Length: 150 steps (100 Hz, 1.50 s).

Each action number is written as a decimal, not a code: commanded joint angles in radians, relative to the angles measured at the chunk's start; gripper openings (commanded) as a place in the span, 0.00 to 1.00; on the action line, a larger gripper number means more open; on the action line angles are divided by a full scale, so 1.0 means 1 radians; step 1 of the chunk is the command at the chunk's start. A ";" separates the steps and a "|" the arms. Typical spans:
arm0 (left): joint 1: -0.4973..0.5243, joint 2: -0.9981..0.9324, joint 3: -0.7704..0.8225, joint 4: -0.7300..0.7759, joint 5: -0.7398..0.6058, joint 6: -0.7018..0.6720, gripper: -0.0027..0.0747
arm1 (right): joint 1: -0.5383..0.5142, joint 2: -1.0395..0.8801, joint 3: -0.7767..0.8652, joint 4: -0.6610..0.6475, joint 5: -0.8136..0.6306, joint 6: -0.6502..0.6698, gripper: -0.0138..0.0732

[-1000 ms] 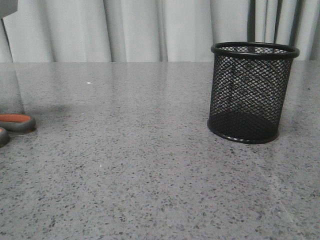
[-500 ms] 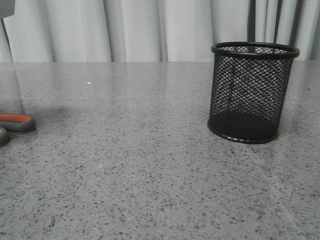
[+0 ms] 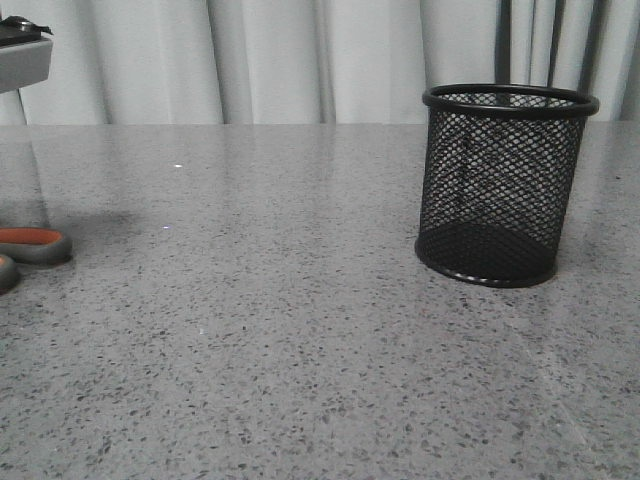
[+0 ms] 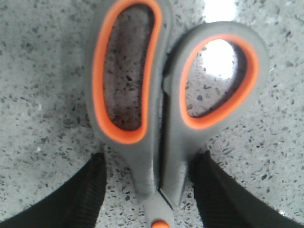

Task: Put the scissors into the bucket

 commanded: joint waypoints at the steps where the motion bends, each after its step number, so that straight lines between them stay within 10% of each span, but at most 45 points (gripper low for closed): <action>1: 0.004 -0.006 -0.018 -0.018 -0.017 -0.008 0.53 | 0.003 0.020 -0.025 -0.009 -0.092 -0.008 0.58; 52: 0.004 -0.033 0.022 -0.167 0.099 -0.115 0.18 | 0.010 0.020 -0.025 -0.009 -0.035 -0.008 0.58; 123: 0.004 -0.443 0.022 -0.395 -0.276 -0.139 0.18 | 0.088 0.065 -0.134 0.122 -0.082 -0.011 0.58; 150: -0.041 -0.562 0.022 -0.427 -0.306 -0.139 0.18 | 0.316 0.318 -0.367 0.201 -0.077 -0.140 0.58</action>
